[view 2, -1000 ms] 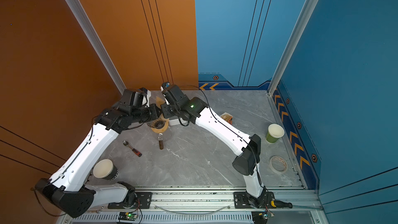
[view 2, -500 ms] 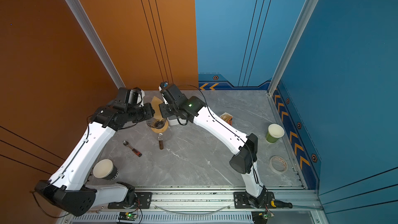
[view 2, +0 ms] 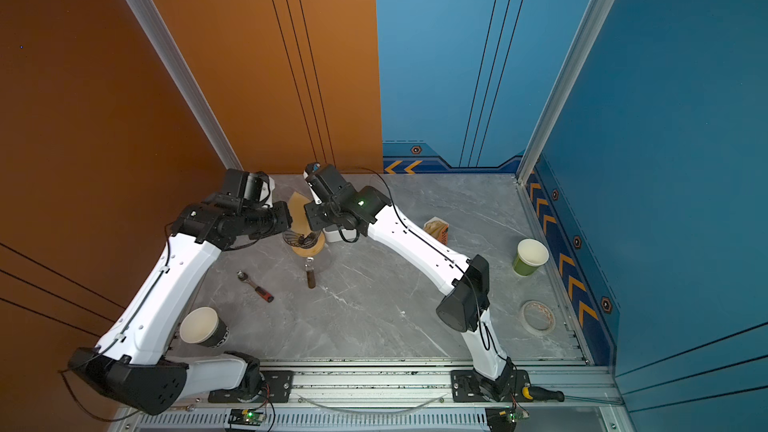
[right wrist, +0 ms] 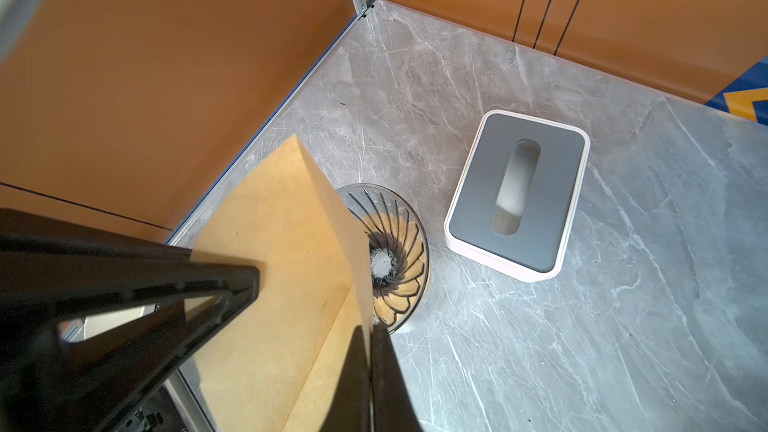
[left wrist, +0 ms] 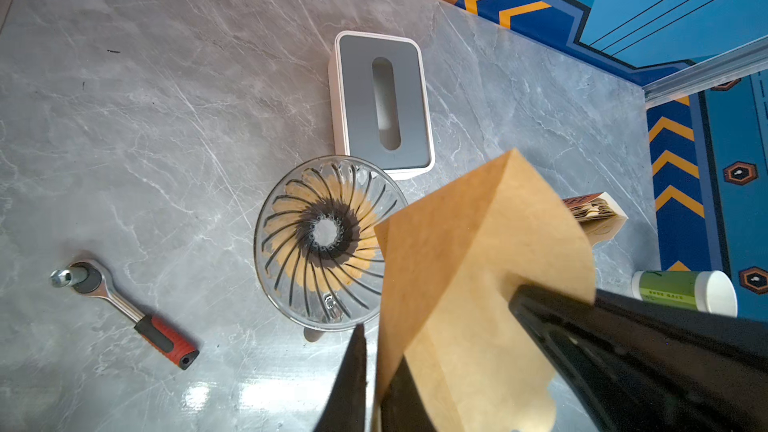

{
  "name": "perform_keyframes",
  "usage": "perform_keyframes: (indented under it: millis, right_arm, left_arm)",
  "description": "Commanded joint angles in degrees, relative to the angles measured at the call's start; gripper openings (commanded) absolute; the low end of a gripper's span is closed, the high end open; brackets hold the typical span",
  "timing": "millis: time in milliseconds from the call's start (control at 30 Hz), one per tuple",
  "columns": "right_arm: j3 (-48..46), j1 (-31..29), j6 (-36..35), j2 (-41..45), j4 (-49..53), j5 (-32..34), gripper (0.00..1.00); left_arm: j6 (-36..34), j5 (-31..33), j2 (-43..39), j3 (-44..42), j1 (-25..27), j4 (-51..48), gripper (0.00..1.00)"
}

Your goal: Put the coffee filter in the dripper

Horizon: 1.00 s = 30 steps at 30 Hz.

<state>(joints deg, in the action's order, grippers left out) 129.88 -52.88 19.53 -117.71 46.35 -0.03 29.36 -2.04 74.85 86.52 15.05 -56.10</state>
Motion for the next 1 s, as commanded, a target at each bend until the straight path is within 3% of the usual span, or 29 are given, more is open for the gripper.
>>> perform_keyframes:
  millis: [0, 267, 967]
  right_arm:
    - [2.65, 0.06, 1.21, -2.74, 2.3, 0.01, 0.01]
    - [7.37, 0.41, 3.21, -6.33, 5.94, 2.25, 0.0]
    - [8.28, 0.94, 4.81, -8.13, 6.39, 0.85, 0.01]
  left_arm:
    - [-1.41, -1.37, 0.95, 0.22, -0.37, -1.39, 0.1]
    - [-2.02, -2.0, 2.05, 0.06, -0.62, -1.43, 0.08]
    - [-3.87, -3.23, 4.04, -0.92, -3.27, -1.92, 0.05]
